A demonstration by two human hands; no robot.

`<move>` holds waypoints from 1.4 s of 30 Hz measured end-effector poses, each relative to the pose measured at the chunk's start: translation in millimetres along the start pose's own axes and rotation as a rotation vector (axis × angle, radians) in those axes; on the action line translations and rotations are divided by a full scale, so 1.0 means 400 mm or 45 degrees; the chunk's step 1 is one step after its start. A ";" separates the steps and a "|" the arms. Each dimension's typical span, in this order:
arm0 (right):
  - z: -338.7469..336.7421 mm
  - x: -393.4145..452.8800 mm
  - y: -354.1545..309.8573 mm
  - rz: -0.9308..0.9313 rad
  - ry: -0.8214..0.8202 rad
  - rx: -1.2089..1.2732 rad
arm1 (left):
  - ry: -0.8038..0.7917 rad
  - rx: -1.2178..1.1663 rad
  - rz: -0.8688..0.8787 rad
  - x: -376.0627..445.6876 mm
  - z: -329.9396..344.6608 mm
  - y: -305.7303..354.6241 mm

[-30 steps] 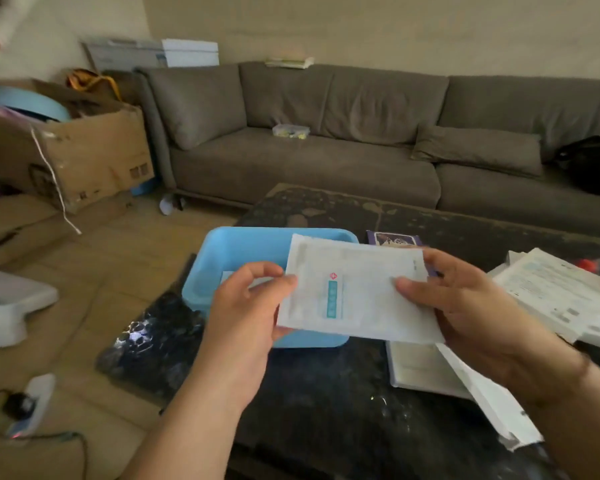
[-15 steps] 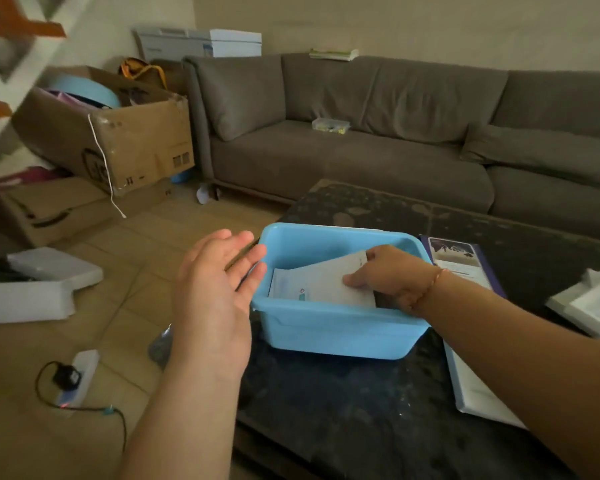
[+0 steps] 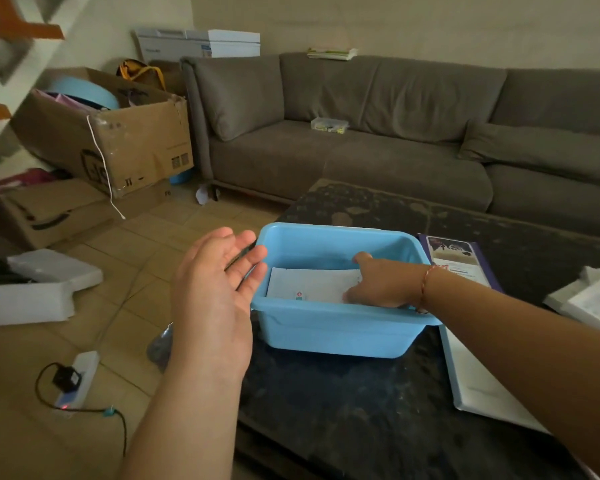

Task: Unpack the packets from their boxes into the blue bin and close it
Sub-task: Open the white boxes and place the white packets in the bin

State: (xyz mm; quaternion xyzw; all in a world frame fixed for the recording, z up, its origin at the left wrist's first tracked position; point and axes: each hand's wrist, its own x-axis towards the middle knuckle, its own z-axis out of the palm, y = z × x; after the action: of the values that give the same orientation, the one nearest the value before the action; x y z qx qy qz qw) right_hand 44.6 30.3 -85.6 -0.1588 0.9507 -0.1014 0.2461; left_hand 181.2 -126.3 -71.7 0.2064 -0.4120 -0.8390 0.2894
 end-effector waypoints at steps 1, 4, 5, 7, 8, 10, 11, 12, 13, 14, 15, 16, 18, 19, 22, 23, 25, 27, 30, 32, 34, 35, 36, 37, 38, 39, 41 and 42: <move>-0.001 0.002 0.004 -0.018 -0.021 -0.013 | -0.002 0.001 -0.003 -0.001 0.003 0.000; -0.017 -0.003 0.005 -0.026 -0.070 -0.145 | -0.011 0.009 -0.010 -0.005 0.007 -0.002; -0.024 -0.005 -0.001 -0.036 -0.036 -0.194 | -0.011 0.016 -0.010 -0.005 0.006 -0.003; -0.034 -0.003 -0.020 -0.105 0.166 -0.327 | 0.005 0.036 -0.013 -0.002 0.003 -0.005; -0.037 0.005 -0.032 -0.168 0.288 -0.401 | 0.022 0.047 -0.017 0.001 0.001 -0.005; -0.036 0.026 -0.061 -0.311 0.388 -0.445 | 0.052 0.048 -0.041 0.006 0.000 -0.004; -0.034 0.037 -0.074 -0.369 0.352 -0.424 | 0.062 0.035 -0.061 0.008 -0.001 -0.004; -0.032 0.050 -0.085 -0.408 0.290 -0.401 | 0.070 0.018 -0.081 0.009 -0.001 -0.003; -0.028 0.064 -0.093 -0.422 0.218 -0.400 | 0.077 0.004 -0.097 0.010 -0.001 -0.003; -0.024 0.077 -0.100 -0.423 0.145 -0.420 | 0.081 -0.006 -0.106 0.011 -0.001 -0.003; -0.020 0.091 -0.103 -0.422 0.087 -0.448 | 0.085 -0.012 -0.110 0.011 -0.001 -0.003; -0.016 0.101 -0.103 -0.426 0.048 -0.467 | 0.086 -0.013 -0.109 0.011 -0.001 -0.005; -0.010 0.117 -0.100 -0.436 0.006 -0.453 | 0.077 -0.002 -0.101 0.011 -0.002 -0.010; -0.008 0.121 -0.098 -0.440 -0.011 -0.433 | 0.072 0.003 -0.097 0.011 -0.002 -0.013; -0.005 0.124 -0.097 -0.481 -0.013 -0.399 | 0.074 0.034 -0.073 0.011 0.003 -0.024; -0.004 0.127 -0.097 -0.505 0.004 -0.397 | 0.077 0.047 -0.059 0.011 0.005 -0.027; -0.001 0.134 -0.097 -0.526 0.021 -0.404 | 0.090 0.065 -0.035 0.011 0.007 -0.034; 0.001 0.138 -0.096 -0.519 0.028 -0.414 | 0.096 0.075 -0.023 0.012 0.008 -0.039; 0.005 0.145 -0.094 -0.517 0.056 -0.411 | 0.087 0.071 -0.015 0.012 0.008 -0.044; 0.007 0.145 -0.092 -0.489 0.027 -0.379 | 0.088 0.068 -0.013 0.013 0.007 -0.043; -0.001 0.131 -0.094 -0.483 0.040 -0.365 | 0.089 0.088 0.015 0.012 0.010 -0.041; -0.013 0.114 -0.095 -0.508 0.091 -0.362 | 0.091 0.117 0.053 0.008 0.013 -0.040; -0.029 0.090 -0.092 -0.554 0.183 -0.343 | 0.086 0.166 0.114 0.001 0.018 -0.039; -0.048 0.056 -0.083 -0.603 0.310 -0.285 | 0.064 0.221 0.194 -0.009 0.027 -0.040; -0.065 0.011 -0.066 -0.661 0.465 -0.158 | 0.022 0.269 0.282 -0.024 0.038 -0.042; -0.077 -0.045 -0.040 -0.726 0.613 0.028 | -0.040 0.303 0.367 -0.041 0.048 -0.047; -0.070 -0.176 0.044 -0.823 0.902 0.357 | -0.196 0.355 0.473 -0.079 0.070 -0.073; -0.050 -0.242 0.098 -0.813 1.035 0.438 | -0.274 0.374 0.476 -0.102 0.081 -0.097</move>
State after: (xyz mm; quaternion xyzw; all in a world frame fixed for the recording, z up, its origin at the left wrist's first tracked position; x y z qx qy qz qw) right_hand 104.8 103.0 -36.9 -0.3453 0.8434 -0.3785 -0.1618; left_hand 180.5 -61.8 -80.1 0.0762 -0.5887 -0.7193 0.3609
